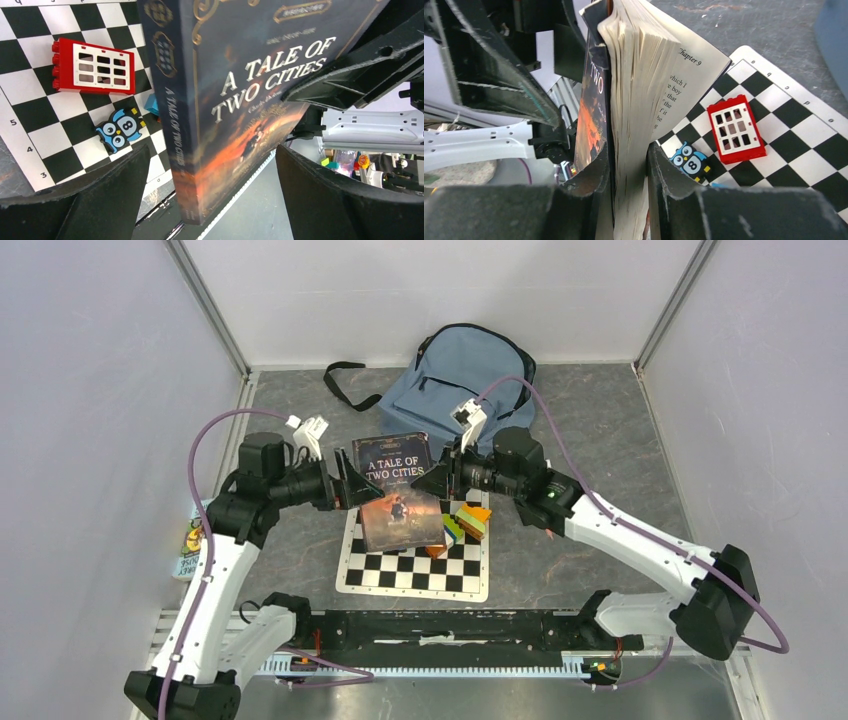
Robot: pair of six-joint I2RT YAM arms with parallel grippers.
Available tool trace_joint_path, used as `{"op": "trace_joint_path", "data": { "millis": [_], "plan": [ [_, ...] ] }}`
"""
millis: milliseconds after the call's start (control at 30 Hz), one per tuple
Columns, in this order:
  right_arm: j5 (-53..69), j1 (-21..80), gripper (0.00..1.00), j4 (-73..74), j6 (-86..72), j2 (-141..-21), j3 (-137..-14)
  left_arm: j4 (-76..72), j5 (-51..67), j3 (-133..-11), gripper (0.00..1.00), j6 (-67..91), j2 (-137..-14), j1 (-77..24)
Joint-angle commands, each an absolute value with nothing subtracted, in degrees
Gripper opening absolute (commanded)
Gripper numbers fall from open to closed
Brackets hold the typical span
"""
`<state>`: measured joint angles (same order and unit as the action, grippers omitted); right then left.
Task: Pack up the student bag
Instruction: Pick up the book from the center of the board.
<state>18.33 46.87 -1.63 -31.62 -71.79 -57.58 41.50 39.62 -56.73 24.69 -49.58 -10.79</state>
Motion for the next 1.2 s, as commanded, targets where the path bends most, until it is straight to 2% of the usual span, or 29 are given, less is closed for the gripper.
{"op": "trace_joint_path", "data": {
  "millis": [0, 100, 200, 367, 467, 500, 533, 567, 600, 667, 767, 867, 1167],
  "plan": [
    [22.9, 47.0, 0.0, -13.5, -35.6, -67.1, -58.5, 38.6, 39.6, -55.5, 1.0, 25.9, -49.4, -11.3],
    [23.5, 47.1, 0.0, -13.2, -35.8, -66.8, -59.4, 40.9, 37.2, -55.7, 1.0, 24.8, -49.9, -11.6],
    [24.5, 47.1, 0.0, -14.3, -36.0, -66.8, -60.8, 38.6, 41.4, -55.1, 0.96, 28.3, -49.0, -11.6],
    [24.8, 47.9, 0.0, -15.8, -36.3, -68.1, -61.2, 27.3, 46.6, -52.2, 0.6, 38.6, -46.7, -11.9],
    [25.2, 48.0, 0.0, -15.3, -36.4, -69.3, -61.2, 25.2, 48.9, -51.7, 0.31, 40.3, -46.1, -12.1],
    [25.0, 47.9, 0.07, -14.9, -36.4, -69.6, -61.0, 24.8, 49.4, -51.5, 0.22, 40.7, -45.7, -12.0],
    [24.7, 47.9, 0.18, -14.5, -36.0, -69.5, -60.7, 24.7, 49.8, -51.3, 0.13, 40.9, -45.0, -12.0],
    [24.1, 47.9, 0.33, -13.8, -35.7, -69.3, -60.4, 24.5, 49.9, -51.1, 0.07, 41.1, -44.3, -12.0],
    [23.2, 47.9, 0.42, -13.2, -35.4, -69.0, -59.7, 24.1, 50.0, -50.9, 0.02, 41.5, -43.4, -12.0],
    [21.9, 47.9, 0.69, -13.2, -34.9, -68.2, -57.6, 21.4, 50.5, -49.9, 0.02, 43.6, -41.4, -12.0],
    [22.1, 47.7, 0.96, -13.4, -34.7, -67.7, -54.5, 13.3, 51.5, -47.6, 0.02, 49.7, -38.3, -12.0],
    [24.9, 47.7, 0.98, -14.1, -35.3, -67.9, -52.1, 6.6, 52.3, -46.2, 0.02, 54.5, -36.6, -12.0],
    [37.5, 47.7, 0.98, -29.3, -43.4, -69.4, -49.4, 1.5, 54.5, -49.3, 0.02, 55.6, -36.6, -12.0]
  ]
}}
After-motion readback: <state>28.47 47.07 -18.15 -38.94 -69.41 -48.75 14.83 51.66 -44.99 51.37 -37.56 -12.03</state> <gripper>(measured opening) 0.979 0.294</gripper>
